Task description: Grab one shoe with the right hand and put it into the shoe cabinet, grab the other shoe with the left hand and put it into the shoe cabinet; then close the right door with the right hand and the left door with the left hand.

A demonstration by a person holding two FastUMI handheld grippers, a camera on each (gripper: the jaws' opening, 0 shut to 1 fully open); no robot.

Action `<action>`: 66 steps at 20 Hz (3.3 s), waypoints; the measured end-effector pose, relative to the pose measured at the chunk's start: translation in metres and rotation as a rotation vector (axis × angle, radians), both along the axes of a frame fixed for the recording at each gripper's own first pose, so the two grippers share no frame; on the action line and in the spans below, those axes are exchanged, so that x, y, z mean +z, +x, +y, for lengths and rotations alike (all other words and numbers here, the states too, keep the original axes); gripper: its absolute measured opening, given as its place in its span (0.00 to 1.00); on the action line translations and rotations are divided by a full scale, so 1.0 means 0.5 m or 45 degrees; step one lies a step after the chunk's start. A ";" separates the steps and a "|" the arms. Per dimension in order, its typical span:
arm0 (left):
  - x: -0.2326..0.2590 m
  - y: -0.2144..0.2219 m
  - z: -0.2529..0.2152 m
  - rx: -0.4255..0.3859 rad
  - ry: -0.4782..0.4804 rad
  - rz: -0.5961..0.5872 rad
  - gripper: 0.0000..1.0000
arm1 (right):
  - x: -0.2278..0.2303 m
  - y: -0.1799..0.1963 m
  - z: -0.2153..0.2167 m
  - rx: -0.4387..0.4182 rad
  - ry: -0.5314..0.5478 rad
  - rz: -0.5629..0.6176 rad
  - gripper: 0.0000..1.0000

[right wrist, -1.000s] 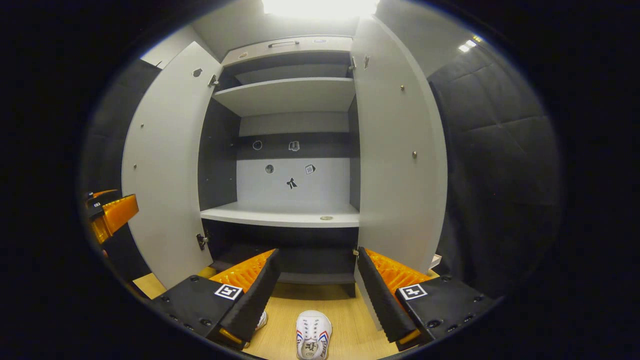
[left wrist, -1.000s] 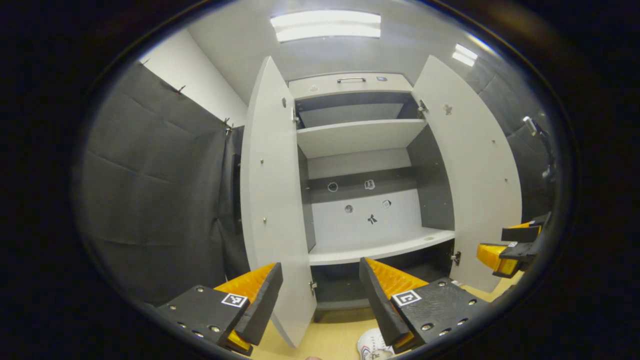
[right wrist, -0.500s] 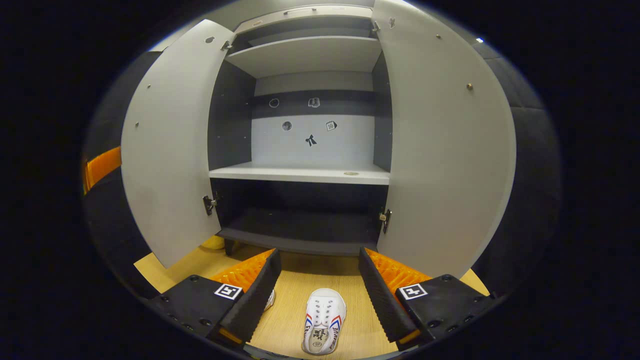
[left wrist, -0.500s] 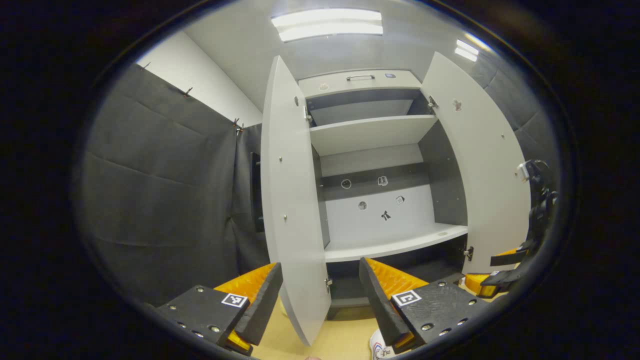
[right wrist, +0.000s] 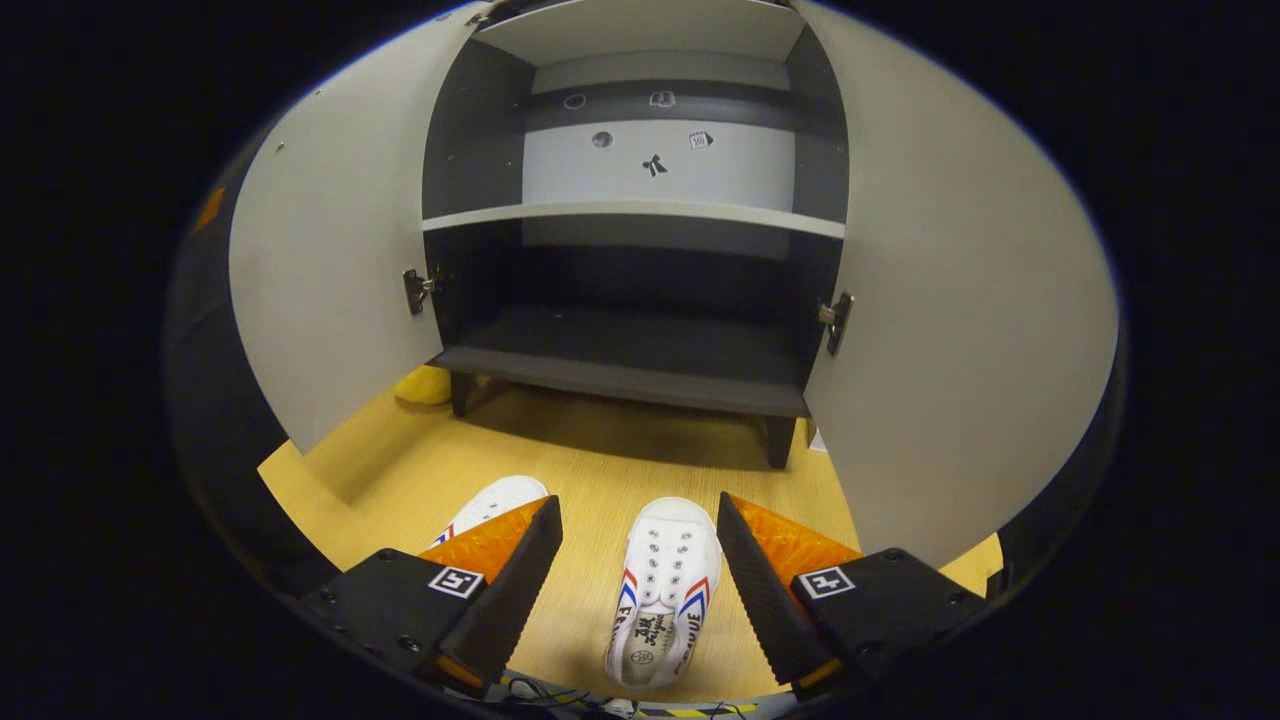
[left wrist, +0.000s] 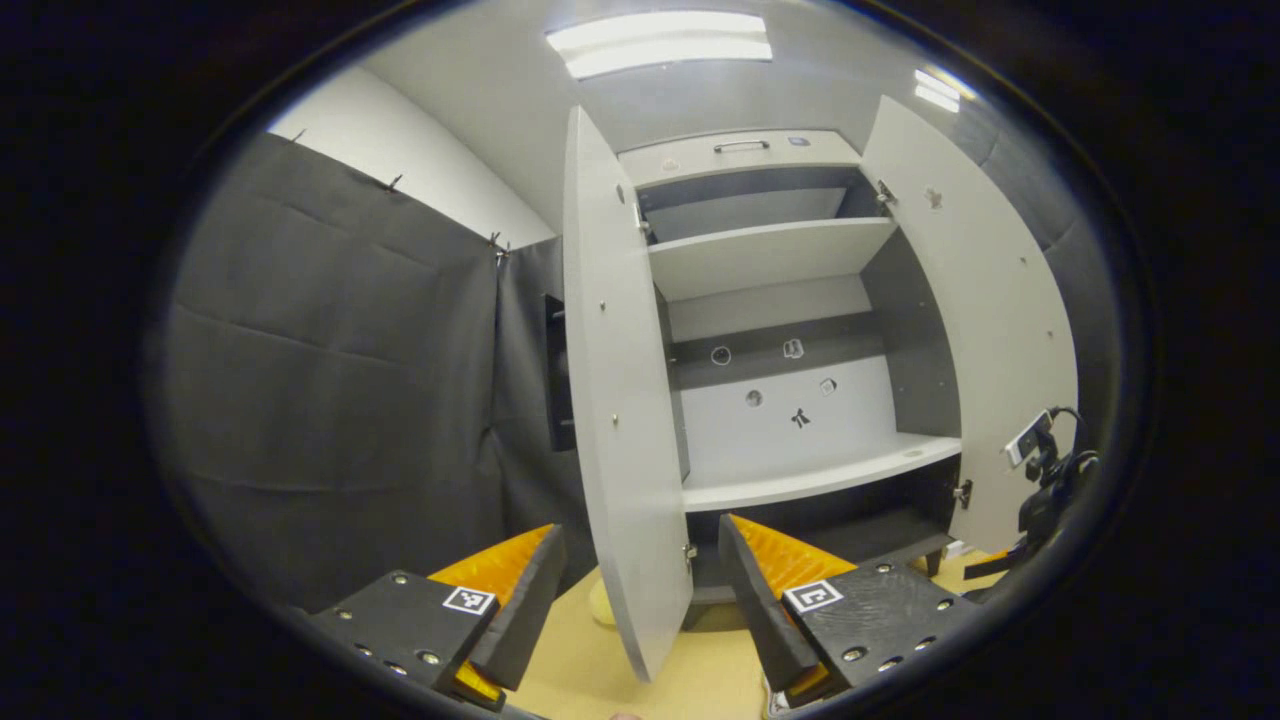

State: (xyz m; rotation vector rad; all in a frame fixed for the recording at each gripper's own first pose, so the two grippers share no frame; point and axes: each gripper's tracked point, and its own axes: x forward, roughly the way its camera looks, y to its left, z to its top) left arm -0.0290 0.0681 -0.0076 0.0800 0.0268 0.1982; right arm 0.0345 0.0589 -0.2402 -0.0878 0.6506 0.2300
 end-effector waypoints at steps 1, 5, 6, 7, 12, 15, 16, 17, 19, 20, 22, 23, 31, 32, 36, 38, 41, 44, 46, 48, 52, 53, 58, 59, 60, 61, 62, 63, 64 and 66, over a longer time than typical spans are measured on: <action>-0.002 -0.003 0.004 0.008 0.001 0.005 0.89 | -0.018 -0.004 0.002 0.008 -0.003 0.028 0.98; -0.010 -0.008 0.016 0.033 0.007 0.025 0.89 | -0.085 -0.022 0.012 0.057 -0.009 0.146 0.98; -0.009 -0.011 0.022 0.042 0.014 0.029 0.89 | -0.102 -0.028 0.016 0.066 -0.011 0.176 0.98; -0.010 -0.012 0.026 0.050 0.018 0.034 0.89 | -0.116 -0.033 0.020 0.076 -0.009 0.205 0.98; -0.017 -0.023 0.045 0.085 0.017 0.050 0.89 | -0.184 -0.051 0.029 0.104 -0.030 0.332 0.98; -0.015 -0.026 0.045 0.094 0.024 0.053 0.89 | -0.222 -0.049 0.028 0.090 -0.030 0.403 0.84; -0.017 -0.027 0.046 0.097 0.027 0.054 0.89 | -0.233 -0.052 0.032 0.081 -0.023 0.431 0.85; -0.016 -0.026 0.047 0.100 0.031 0.056 0.89 | -0.241 -0.051 0.031 0.075 -0.026 0.446 0.81; -0.018 -0.028 0.048 0.105 0.034 0.061 0.89 | -0.258 -0.046 0.025 0.056 -0.054 0.448 0.79; -0.019 -0.029 0.049 0.109 0.032 0.063 0.89 | -0.259 -0.037 0.017 0.034 -0.071 0.443 0.76; -0.021 -0.030 0.051 0.116 0.030 0.067 0.89 | -0.259 -0.029 0.010 -0.014 -0.067 0.435 0.49; -0.020 -0.029 0.051 0.117 0.029 0.068 0.89 | -0.257 -0.033 0.009 -0.016 -0.064 0.445 0.36; -0.018 -0.030 0.048 0.085 0.014 0.052 0.89 | -0.248 -0.029 0.001 -0.032 -0.069 0.409 0.02; -0.018 -0.029 0.045 0.074 0.011 0.048 0.89 | -0.247 -0.028 0.002 -0.042 -0.047 0.406 0.02; -0.017 -0.028 0.039 0.030 0.002 0.039 0.89 | -0.213 -0.024 -0.012 -0.098 0.038 0.372 0.02; -0.015 -0.030 0.034 0.002 -0.001 0.041 0.89 | -0.184 -0.021 -0.015 -0.115 0.110 0.367 0.02; -0.009 -0.035 0.027 -0.033 -0.006 0.033 0.89 | -0.148 -0.023 -0.011 -0.100 0.145 0.335 0.00; -0.009 -0.037 0.024 -0.056 -0.005 0.023 0.89 | -0.103 -0.015 0.005 -0.087 0.192 0.282 0.02; -0.009 -0.036 0.024 -0.062 -0.006 0.019 0.89 | -0.063 -0.004 0.008 -0.080 0.213 0.239 0.02; -0.009 -0.036 0.023 -0.066 -0.011 0.017 0.89 | -0.020 0.009 0.011 -0.071 0.230 0.188 0.02; -0.008 -0.036 0.023 -0.070 -0.014 0.014 0.89 | 0.079 0.042 0.018 -0.049 0.272 0.074 0.02; -0.007 -0.035 0.022 -0.071 -0.016 0.012 0.89 | 0.104 0.048 0.020 -0.040 0.281 0.044 0.02; -0.006 -0.036 0.023 -0.063 -0.024 0.003 0.89 | 0.216 0.083 0.033 -0.003 0.319 -0.078 0.00; -0.005 -0.036 0.023 -0.062 -0.027 0.001 0.89 | 0.238 0.089 0.033 0.000 0.326 -0.102 0.02; -0.005 -0.036 0.024 -0.059 -0.027 0.000 0.89 | 0.252 0.097 0.037 0.008 0.328 -0.121 0.02; -0.004 -0.036 0.024 -0.056 -0.026 0.000 0.89 | 0.267 0.107 0.040 0.019 0.331 -0.142 0.02; -0.006 -0.036 0.025 -0.053 -0.025 -0.001 0.89 | 0.283 0.116 0.042 0.028 0.332 -0.163 0.02; -0.005 -0.035 0.026 -0.049 -0.023 -0.001 0.89 | 0.299 0.118 0.040 0.035 0.332 -0.183 0.02; -0.006 -0.036 0.027 -0.042 -0.021 -0.001 0.89 | 0.315 0.130 0.042 0.036 0.336 -0.202 0.02; -0.007 -0.035 0.030 -0.027 -0.016 -0.002 0.89 | 0.341 0.169 0.048 0.034 0.348 -0.239 0.02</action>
